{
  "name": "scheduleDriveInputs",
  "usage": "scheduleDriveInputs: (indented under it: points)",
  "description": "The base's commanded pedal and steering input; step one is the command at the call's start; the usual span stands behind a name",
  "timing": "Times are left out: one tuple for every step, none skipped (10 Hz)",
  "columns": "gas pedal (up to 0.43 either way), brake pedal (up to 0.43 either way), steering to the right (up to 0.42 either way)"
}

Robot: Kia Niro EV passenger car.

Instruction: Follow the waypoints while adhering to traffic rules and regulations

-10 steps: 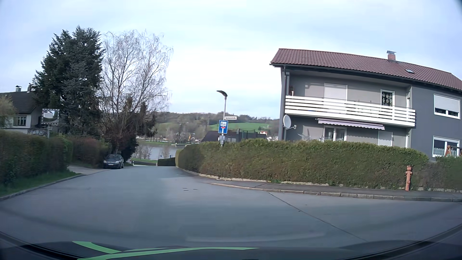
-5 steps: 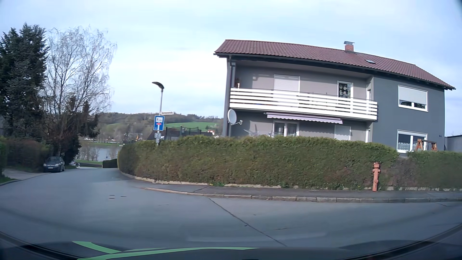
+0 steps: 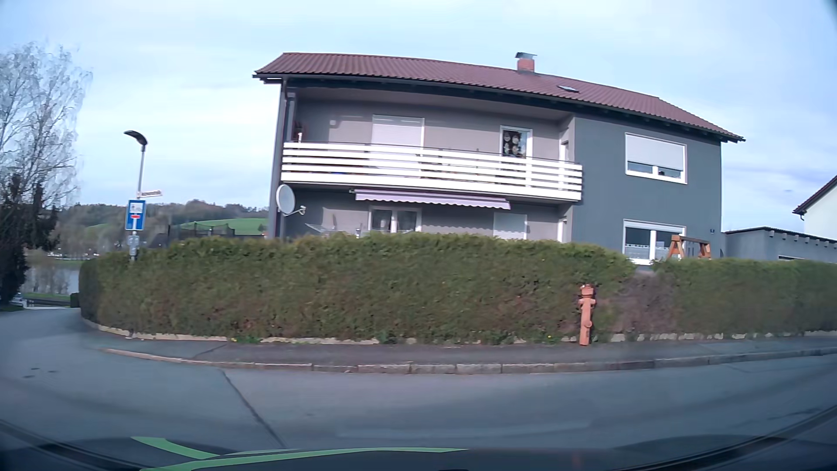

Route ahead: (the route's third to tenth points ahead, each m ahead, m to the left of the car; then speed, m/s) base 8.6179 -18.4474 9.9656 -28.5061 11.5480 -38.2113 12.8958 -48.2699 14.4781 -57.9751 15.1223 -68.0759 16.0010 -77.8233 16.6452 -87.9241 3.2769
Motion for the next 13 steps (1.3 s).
scheduleDriveInputs:
  points:
    - [0.0, 0.0, 0.673]
    - [0.0, 0.0, 0.676]
    - [0.0, 0.0, 0.676]
    - [0.02, 0.0, 0.677]
    - [0.11, 0.0, 0.677]
    - [0.13, 0.0, 0.677]
    - [0.13, 0.0, 0.677]
    - [0.13, 0.0, 0.677]
    - [0.13, 0.0, 0.68]
    - [0.13, 0.0, 0.681]
    - [0.13, 0.0, 0.681]
    - [0.138, 0.0, 0.681]
    - [0.15, 0.0, 0.679]
